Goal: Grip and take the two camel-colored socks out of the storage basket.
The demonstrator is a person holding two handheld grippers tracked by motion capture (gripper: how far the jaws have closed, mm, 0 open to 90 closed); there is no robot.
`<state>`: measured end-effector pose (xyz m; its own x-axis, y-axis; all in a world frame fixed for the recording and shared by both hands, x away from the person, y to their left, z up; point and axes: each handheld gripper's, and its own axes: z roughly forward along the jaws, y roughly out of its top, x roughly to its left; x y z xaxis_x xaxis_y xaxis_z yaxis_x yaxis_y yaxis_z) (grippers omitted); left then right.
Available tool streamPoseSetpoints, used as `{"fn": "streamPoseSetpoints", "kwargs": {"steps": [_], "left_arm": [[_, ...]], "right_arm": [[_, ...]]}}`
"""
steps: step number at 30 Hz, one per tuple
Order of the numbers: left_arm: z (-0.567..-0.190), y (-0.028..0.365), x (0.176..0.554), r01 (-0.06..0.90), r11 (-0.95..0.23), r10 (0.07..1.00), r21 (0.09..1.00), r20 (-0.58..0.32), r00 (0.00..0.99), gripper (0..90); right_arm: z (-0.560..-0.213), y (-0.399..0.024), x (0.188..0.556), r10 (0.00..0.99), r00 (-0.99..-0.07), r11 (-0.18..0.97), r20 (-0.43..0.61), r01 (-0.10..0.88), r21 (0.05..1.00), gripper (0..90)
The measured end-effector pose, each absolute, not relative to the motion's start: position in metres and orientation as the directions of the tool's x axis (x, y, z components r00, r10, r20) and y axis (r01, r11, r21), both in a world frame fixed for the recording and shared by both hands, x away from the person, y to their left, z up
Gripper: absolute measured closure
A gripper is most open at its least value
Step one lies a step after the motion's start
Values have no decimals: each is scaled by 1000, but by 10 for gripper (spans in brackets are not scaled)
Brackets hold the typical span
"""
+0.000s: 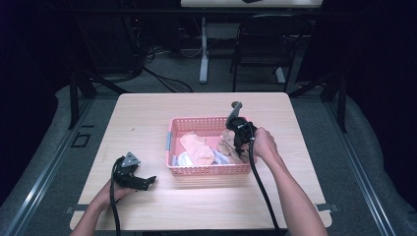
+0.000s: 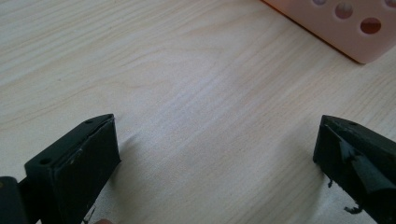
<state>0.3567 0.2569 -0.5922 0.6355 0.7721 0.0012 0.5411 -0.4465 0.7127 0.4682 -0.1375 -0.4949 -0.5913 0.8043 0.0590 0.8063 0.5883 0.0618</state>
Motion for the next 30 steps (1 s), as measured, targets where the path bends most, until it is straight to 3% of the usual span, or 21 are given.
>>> {"fn": "streamPoseSetpoints", "kwargs": {"steps": [8, 30], "left_arm": [[-592, 257, 357, 541, -447, 772, 713, 1, 636, 0], [-592, 257, 357, 541, -446, 772, 713, 2, 635, 0]], "right_arm": [[-485, -139, 467, 798, -599, 594, 69, 800, 85, 871], [-440, -147, 464, 789, -608, 593, 83, 790, 155, 880]]}}
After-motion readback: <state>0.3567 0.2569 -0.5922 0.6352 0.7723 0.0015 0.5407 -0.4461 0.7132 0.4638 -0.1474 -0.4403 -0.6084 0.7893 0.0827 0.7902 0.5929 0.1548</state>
